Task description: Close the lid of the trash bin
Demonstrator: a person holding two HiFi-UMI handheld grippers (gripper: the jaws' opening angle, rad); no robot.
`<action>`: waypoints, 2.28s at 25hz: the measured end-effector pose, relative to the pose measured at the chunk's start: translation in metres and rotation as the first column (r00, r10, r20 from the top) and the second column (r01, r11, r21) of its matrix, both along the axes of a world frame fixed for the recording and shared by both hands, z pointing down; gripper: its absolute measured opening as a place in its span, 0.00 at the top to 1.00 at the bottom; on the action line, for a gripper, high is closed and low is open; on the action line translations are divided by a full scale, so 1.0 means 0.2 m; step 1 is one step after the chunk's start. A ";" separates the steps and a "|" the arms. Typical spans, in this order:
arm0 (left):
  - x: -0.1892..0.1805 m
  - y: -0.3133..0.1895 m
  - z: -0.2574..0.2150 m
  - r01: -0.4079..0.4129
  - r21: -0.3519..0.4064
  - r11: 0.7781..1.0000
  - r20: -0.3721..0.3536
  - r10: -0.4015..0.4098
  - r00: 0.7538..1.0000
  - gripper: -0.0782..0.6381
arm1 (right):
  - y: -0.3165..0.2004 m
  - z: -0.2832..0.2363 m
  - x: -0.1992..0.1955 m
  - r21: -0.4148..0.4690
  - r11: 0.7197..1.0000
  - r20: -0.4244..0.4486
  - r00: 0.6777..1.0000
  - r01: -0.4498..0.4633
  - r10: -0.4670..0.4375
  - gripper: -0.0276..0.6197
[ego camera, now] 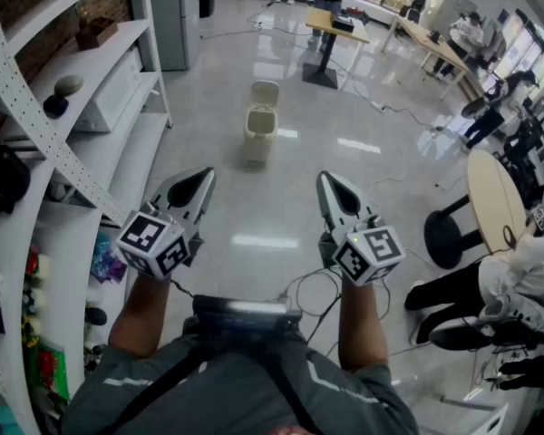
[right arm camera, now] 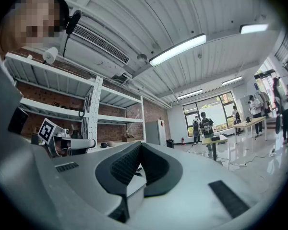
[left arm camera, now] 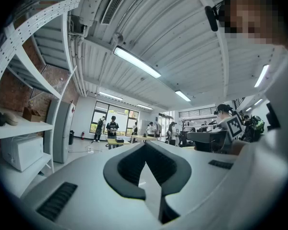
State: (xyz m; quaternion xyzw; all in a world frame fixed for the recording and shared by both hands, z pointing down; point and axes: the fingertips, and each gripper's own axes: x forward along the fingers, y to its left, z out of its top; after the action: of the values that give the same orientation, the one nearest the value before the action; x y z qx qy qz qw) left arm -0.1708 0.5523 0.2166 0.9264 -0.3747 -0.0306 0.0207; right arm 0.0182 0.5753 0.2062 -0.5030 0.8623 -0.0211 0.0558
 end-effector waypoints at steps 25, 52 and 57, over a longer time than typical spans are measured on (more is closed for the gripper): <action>-0.07 -0.01 0.07 -0.016 -0.033 0.999 0.000 0.016 1.000 0.90 | -0.01 0.06 -0.05 -0.068 0.998 0.016 1.000 -0.012 0.013 0.94; -0.21 -0.25 0.19 -0.051 -0.071 0.996 0.004 0.051 0.999 0.90 | -0.24 0.16 -0.34 -0.092 0.995 0.044 0.998 -0.036 0.041 0.94; -0.13 -0.46 0.18 -0.007 -0.068 0.998 0.030 0.009 0.999 0.90 | -0.47 0.14 -0.24 -0.075 0.997 0.054 0.998 -0.004 0.008 0.94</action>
State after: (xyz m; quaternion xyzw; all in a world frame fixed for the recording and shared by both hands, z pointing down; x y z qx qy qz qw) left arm -0.1970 0.4606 0.2517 0.9271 -0.3719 -0.0037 0.0463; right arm -0.0304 0.4821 0.2347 -0.5066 0.8575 -0.0669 0.0604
